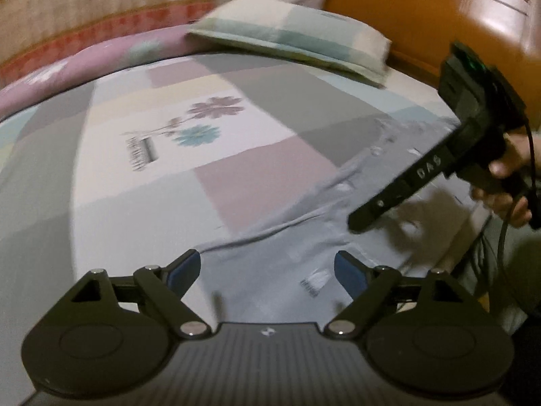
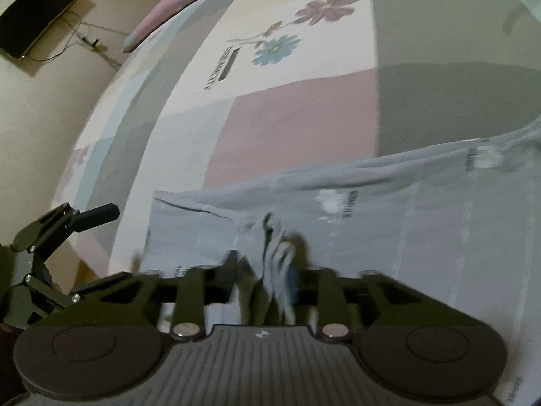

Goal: Fold clothes

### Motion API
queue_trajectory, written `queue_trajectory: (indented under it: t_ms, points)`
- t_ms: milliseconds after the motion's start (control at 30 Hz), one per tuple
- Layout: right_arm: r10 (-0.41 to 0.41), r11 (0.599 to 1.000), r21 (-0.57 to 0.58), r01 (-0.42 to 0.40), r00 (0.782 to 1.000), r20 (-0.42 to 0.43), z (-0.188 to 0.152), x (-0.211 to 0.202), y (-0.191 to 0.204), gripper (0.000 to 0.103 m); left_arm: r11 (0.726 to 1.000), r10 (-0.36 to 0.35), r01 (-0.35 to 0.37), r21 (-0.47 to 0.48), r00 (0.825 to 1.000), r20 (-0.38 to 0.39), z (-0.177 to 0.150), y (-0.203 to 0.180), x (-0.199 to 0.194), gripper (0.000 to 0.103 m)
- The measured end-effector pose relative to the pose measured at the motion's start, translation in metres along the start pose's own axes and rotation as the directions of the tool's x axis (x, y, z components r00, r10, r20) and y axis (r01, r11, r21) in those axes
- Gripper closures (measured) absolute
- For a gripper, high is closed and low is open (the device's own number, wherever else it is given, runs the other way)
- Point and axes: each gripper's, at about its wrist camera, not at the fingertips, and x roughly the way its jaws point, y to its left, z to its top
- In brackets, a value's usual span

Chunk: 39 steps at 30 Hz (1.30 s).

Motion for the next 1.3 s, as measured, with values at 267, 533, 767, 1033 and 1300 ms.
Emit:
queue_trajectory:
  t_ms: [267,533,767,1033,1300]
  points:
    - [-0.009,0.999,0.052,0.005,0.998,0.067,-0.024,-0.031,-0.027,0.051,0.998,-0.020,0.016,-0.059,0.997,-0.077,-0.015,0.007,0.047,0.012]
    - [-0.008,0.992,-0.120,0.025,0.989,0.145,-0.029,-0.037,-0.002,0.051,0.998,-0.055,0.056,0.006,0.993,-0.107,-0.034,-0.011,0.030,0.010]
    - [0.102,0.936,-0.347,-0.055,0.988,0.120,-0.029,-0.030,0.040,0.051,0.997,-0.069,0.068,-0.022,0.994,-0.082,-0.023,0.003,0.026,0.009]
    - [0.176,0.951,-0.266,-0.156,0.983,0.053,-0.042,-0.001,0.007,0.051,0.995,-0.063,0.060,-0.075,0.997,-0.042,-0.009,0.022,0.060,0.006]
    - [0.186,0.962,-0.219,-0.163,0.979,0.088,-0.059,-0.012,0.000,0.049,0.999,-0.049,0.049,0.021,0.999,-0.019,-0.016,-0.004,0.016,0.006]
